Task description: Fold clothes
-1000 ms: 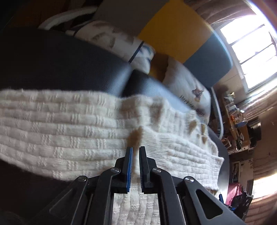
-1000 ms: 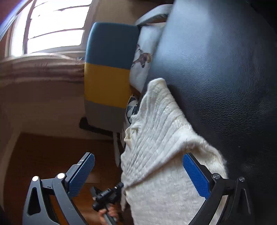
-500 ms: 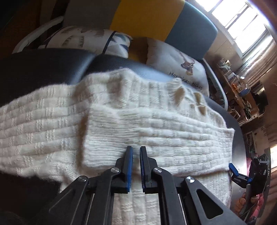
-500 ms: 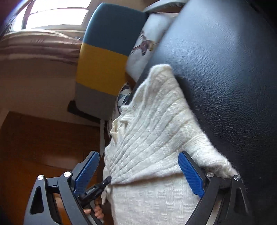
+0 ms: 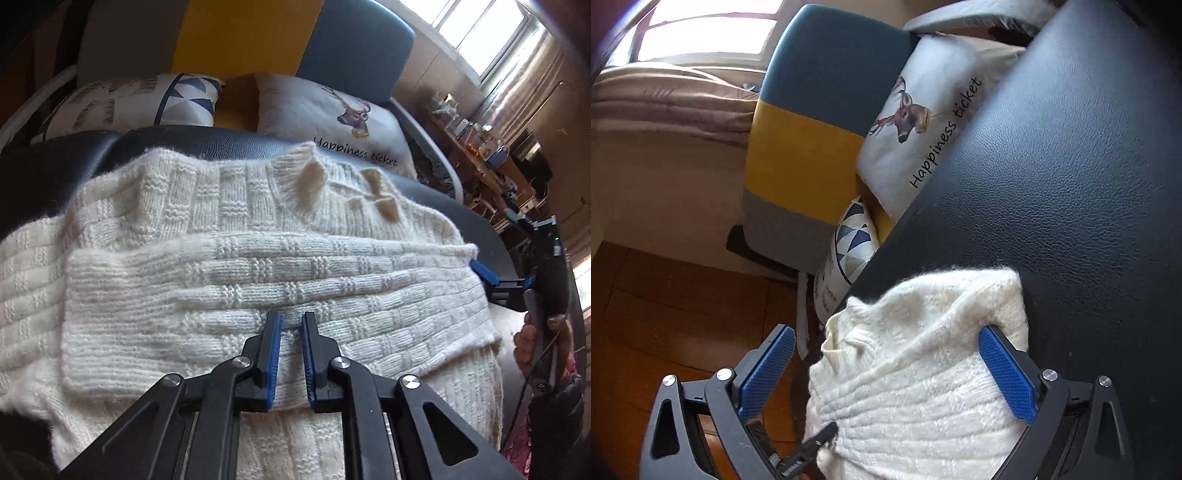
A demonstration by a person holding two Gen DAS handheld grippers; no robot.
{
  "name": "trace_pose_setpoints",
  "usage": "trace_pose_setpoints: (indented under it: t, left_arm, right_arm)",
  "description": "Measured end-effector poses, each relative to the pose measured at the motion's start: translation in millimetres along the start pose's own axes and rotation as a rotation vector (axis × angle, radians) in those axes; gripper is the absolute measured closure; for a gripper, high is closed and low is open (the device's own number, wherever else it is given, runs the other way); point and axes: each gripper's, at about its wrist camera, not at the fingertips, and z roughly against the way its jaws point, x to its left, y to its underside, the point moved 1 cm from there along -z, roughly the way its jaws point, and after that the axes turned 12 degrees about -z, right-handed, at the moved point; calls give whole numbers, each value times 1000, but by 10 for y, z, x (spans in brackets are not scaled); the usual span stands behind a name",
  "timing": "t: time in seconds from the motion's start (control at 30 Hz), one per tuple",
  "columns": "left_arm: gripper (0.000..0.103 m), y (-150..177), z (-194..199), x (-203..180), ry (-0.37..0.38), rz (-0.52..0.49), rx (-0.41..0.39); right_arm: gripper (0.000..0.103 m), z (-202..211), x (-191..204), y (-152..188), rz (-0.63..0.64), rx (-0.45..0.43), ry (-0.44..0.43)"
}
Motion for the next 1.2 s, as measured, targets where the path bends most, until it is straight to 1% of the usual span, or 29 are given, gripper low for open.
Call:
trace_pose_setpoints:
  t: [0.03,0.13,0.2,0.23,0.3,0.37,0.43,0.47,0.53,0.7,0.73,0.77,0.83,0.87,0.9,0.93,0.97,1.07,1.13,1.2]
  left_arm:
    - [92,-28,17,-31,21,-17,-14]
    - [89,-330,35,-343,137,-137,-47]
    - [88,-581,-3,-678,199,-256,-70]
    - [88,-710,-50,-858,224,-320,-74]
    - [88,-909,-170,-1158,268,-427,-67]
    - [88,-1073,-324,-1474,311,-533,-47]
    - [88,-1183,-490,-1749,328,-613,-20]
    - [88,-1221,-588,-1859,342,-647,0]
    - [86,-1282,-767,-2045,356,-702,35]
    - [79,-1333,-1106,-2251,403,-743,124]
    - [76,-1339,-1176,-2267,394,-746,138]
    - [75,-1336,-1255,-2285,376,-750,156]
    - [75,-1289,-1392,-2320,376,-766,215]
    - [80,-1257,-1433,-2333,380,-769,236]
    - [88,-1224,-1434,-2349,387,-779,241]
    - [96,-1194,-1402,-2376,370,-803,218]
    - [98,-1169,-1376,-2391,336,-820,191]
    - [98,-1147,-1401,-2316,267,-756,126]
    - [98,-1114,-1413,-2266,253,-693,85]
    - [96,-1074,-1375,-2261,234,-680,64]
  right_arm:
    - [2,-8,-4,-2,8,2,-3]
    - [2,47,7,29,28,1,-13]
    - [2,178,68,110,69,6,-42]
    - [2,241,104,192,116,24,-40]
    - [2,354,180,411,251,80,-5]
    - [2,414,221,648,386,142,56]
    - [2,400,228,852,491,203,120]
    - [2,382,233,930,534,224,147]
    - [2,322,220,983,569,252,169]
    - [2,186,73,954,581,314,192]
    - [2,174,37,947,582,322,194]
    - [1,175,9,936,576,325,188]
    - [1,195,-8,938,564,323,165]
    - [1,204,-17,945,562,320,154]
    - [1,212,-31,955,563,316,144]
    - [1,224,-45,965,565,312,135]
    - [1,238,-60,978,568,308,130]
    - [1,270,-90,1028,584,298,125]
    - [1,265,-84,1056,594,289,131]
    - [1,250,-65,1069,600,289,146]
